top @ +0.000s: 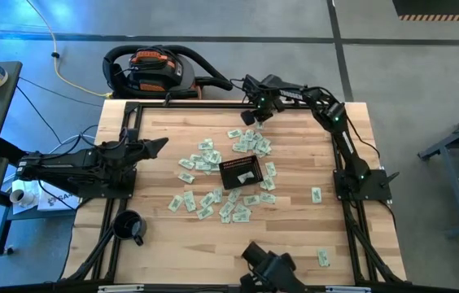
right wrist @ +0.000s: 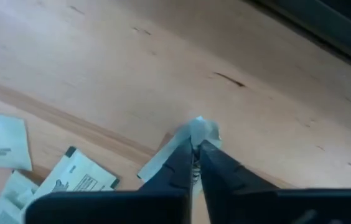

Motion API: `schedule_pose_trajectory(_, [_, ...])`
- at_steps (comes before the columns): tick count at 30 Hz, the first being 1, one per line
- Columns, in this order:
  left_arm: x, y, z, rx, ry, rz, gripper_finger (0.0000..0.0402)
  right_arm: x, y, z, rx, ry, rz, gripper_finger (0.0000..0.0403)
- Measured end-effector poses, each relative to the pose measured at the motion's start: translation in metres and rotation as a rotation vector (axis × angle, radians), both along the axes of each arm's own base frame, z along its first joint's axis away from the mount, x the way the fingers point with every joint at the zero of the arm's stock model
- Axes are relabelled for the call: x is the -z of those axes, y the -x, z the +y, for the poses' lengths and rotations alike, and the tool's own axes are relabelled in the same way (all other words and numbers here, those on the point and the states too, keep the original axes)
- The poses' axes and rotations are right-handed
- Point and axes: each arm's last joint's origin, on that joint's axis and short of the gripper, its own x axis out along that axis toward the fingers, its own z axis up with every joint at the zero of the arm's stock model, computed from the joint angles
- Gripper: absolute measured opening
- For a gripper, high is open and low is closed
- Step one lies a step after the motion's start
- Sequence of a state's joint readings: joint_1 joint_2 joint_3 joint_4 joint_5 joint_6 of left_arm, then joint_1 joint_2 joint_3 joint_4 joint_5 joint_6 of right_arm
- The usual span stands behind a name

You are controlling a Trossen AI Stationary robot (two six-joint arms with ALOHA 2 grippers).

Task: Pick and place Stevia / Truvia into bins
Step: Put the green stevia packet into the black bin

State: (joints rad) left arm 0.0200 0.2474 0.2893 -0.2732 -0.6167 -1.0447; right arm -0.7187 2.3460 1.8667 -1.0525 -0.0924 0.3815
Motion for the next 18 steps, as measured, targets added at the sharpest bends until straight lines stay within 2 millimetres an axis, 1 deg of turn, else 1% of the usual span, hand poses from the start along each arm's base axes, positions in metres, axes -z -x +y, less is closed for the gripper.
schedule_pose_trajectory(3, [0.000,0.000,0.000,0.000,0.000,0.000,0.0111,-0.005,-0.002,-0.001,-0.023,-0.015,-0.007,0.0017])
schedule_pose_trajectory(5, [0.000,0.000,0.000,0.000,0.000,0.000,0.0111,-0.014,-0.007,0.000,-0.056,-0.026,-0.024,0.0011])
schedule_pose_trajectory(7, [0.000,0.000,0.000,0.000,0.000,0.000,0.0111,-0.031,-0.016,0.003,-0.118,-0.015,-0.048,0.0004])
schedule_pose_trajectory(9, [0.000,0.000,0.000,0.000,0.000,0.000,0.0111,-0.054,-0.024,0.008,-0.200,0.009,-0.071,0.0005])
schedule_pose_trajectory(11, [0.000,0.000,0.000,0.000,0.000,0.000,0.0111,-0.076,-0.031,0.018,-0.306,0.025,-0.081,0.0003])
schedule_pose_trajectory(14, [0.000,0.000,0.000,0.000,0.000,0.000,0.0111,-0.103,-0.038,0.037,-0.474,0.023,-0.068,0.0003])
schedule_pose_trajectory(16, [0.000,0.000,0.000,0.000,0.000,0.001,0.0111,-0.115,-0.042,0.051,-0.544,0.021,-0.059,0.0002])
schedule_pose_trajectory(18, [0.000,0.000,0.000,0.001,-0.005,0.004,0.0111,-0.121,-0.047,0.061,-0.567,0.028,-0.064,0.0001])
